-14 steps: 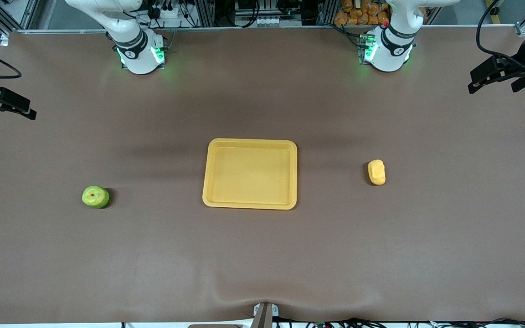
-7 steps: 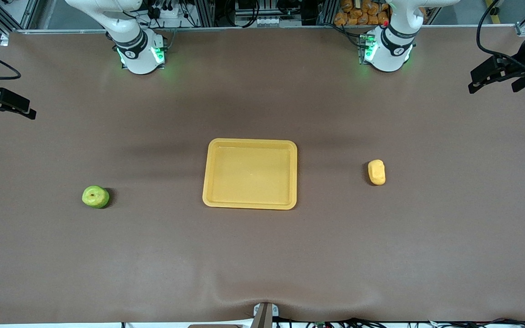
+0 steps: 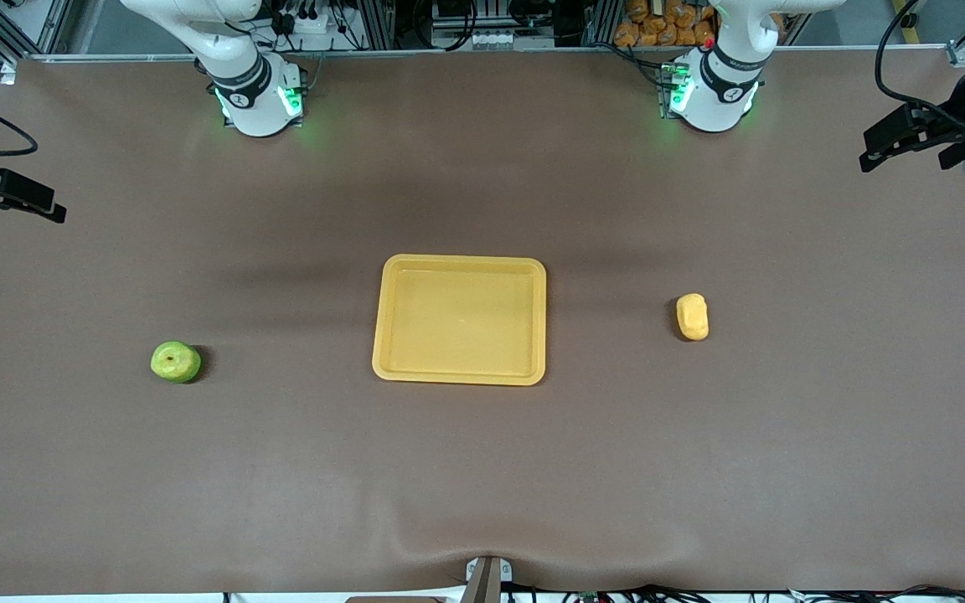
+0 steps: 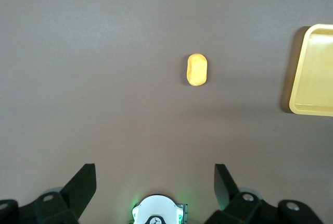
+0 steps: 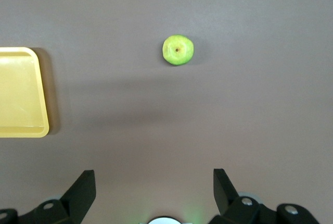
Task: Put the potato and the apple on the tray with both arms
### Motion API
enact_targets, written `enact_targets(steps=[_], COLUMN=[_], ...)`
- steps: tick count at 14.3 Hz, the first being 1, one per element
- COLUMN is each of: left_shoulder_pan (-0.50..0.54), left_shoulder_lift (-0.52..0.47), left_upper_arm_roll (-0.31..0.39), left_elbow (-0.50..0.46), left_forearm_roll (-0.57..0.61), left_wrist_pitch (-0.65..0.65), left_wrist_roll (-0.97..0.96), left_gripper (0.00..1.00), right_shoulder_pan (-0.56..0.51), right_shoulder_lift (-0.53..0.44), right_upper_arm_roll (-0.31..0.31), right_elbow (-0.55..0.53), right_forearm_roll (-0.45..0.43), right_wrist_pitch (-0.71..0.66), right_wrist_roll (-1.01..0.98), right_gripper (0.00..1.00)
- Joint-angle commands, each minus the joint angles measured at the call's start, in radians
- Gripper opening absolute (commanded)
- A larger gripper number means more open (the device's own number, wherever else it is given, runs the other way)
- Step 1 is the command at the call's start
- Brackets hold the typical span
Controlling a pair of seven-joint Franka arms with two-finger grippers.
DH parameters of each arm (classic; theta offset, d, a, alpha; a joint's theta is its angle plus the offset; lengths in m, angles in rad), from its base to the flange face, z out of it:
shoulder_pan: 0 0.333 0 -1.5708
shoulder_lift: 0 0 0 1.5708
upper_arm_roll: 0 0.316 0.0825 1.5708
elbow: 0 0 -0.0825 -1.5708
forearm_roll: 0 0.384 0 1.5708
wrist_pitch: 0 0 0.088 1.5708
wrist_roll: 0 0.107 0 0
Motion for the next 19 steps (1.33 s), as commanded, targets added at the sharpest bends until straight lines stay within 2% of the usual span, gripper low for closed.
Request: enact_targets(steps=[1,4,8,12,15,19], left_shoulder_pan=[-0.001,-0.003,-0.009,-0.009,-0.009,-0.011], left_shoulder_lift=[0.010,0.023,0.036,0.038,0.036,0.033], left_upper_arm_roll=[0.006,0.003,0.000,-0.002,-0.002,-0.005], left_elbow=[0.007,0.007,-0.005,-0.029,-0.057,-0.121], left_forearm_roll=[-0.021,-0.020,-0.020,-0.020,-0.020,-0.020], left_wrist_pitch=[-0.014,-0.014,-0.007,0.008,0.030,0.102], left_wrist_roll=[0.003,-0.001,-0.014,-0.017,-0.018,-0.018], left_gripper=[1.00,1.00,1.00,1.00,1.00,1.00], right_shoulder_pan=[-0.016,-0.048,-0.097,-0.089,-0.089,-0.089], right_shoulder_lift=[0.018,0.023,0.026,0.029,0.078,0.145], right_upper_arm_roll=[0.010,0.010,0.010,0.010,0.010,0.010], right_elbow=[-0.037,-0.100,-0.229,-0.382,-0.432,-0.439], right_forearm_roll=[0.012,0.087,0.090,0.089,0.089,0.080], right_wrist_pitch=[0.027,0.111,0.203,0.430,0.596,0.717], right_wrist_roll=[0.010,0.009,-0.007,-0.039,-0.290,-0.558], right_gripper=[1.00,1.00,1.00,1.00,1.00,1.00])
